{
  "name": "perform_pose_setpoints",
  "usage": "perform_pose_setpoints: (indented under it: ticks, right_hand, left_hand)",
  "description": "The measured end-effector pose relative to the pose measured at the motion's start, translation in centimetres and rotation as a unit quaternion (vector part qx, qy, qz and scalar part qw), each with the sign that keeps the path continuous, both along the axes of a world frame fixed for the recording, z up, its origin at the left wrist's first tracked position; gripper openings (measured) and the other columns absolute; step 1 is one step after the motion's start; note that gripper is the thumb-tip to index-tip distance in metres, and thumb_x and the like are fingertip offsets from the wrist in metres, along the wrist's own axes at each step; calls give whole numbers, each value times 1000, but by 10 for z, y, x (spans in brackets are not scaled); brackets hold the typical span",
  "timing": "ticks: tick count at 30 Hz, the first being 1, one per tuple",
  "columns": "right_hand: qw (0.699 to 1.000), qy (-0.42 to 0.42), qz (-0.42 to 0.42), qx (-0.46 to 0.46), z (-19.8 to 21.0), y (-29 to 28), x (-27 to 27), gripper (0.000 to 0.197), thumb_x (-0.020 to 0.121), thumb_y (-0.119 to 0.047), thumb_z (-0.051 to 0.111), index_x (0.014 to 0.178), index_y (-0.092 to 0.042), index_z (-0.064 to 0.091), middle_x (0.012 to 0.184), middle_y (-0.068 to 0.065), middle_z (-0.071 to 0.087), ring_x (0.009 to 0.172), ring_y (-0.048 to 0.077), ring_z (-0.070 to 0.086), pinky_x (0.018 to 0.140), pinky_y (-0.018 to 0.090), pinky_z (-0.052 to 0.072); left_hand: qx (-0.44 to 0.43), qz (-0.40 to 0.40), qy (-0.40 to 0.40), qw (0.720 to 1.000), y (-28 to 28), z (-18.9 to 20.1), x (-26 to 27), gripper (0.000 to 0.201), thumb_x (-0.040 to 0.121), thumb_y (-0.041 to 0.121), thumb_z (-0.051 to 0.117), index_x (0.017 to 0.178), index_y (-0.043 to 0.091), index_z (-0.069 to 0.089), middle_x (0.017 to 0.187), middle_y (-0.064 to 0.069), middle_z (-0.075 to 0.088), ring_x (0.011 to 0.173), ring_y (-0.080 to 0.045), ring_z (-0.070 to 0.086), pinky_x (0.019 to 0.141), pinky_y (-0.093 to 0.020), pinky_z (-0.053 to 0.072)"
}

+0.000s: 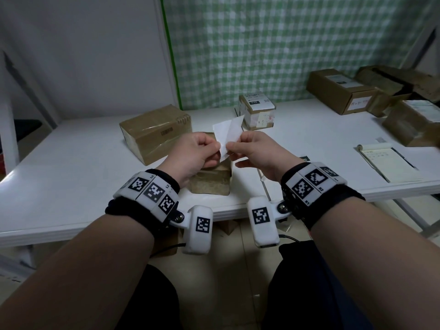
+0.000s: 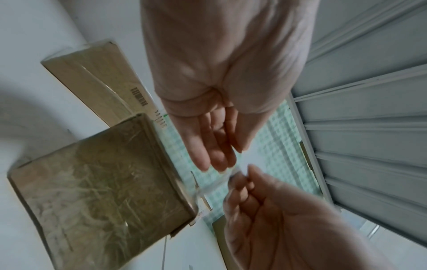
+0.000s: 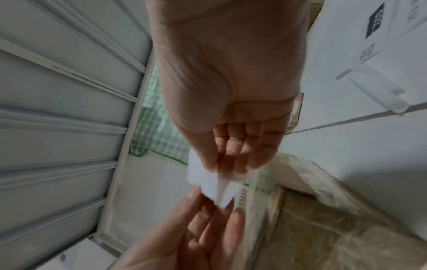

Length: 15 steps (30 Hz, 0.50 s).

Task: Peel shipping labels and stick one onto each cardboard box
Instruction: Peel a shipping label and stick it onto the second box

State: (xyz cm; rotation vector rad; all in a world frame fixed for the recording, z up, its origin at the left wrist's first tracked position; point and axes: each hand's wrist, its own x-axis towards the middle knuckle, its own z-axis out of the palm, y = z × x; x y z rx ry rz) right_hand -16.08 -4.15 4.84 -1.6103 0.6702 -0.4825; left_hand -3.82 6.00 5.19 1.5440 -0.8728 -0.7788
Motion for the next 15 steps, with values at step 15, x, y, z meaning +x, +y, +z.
perform_pose_setpoints:
  ticks: [15]
  right_hand:
    - [1000,-5,20,-1,3,5,1,25,89,-14,63,66,-14,52,65,1,57,62,11,54,56,17,48]
  left_hand:
    - [-20,0,64,998,1,3,-2,23,98,23,48,87,7,59,79,-11,62,70,-18,64,64,-21,58]
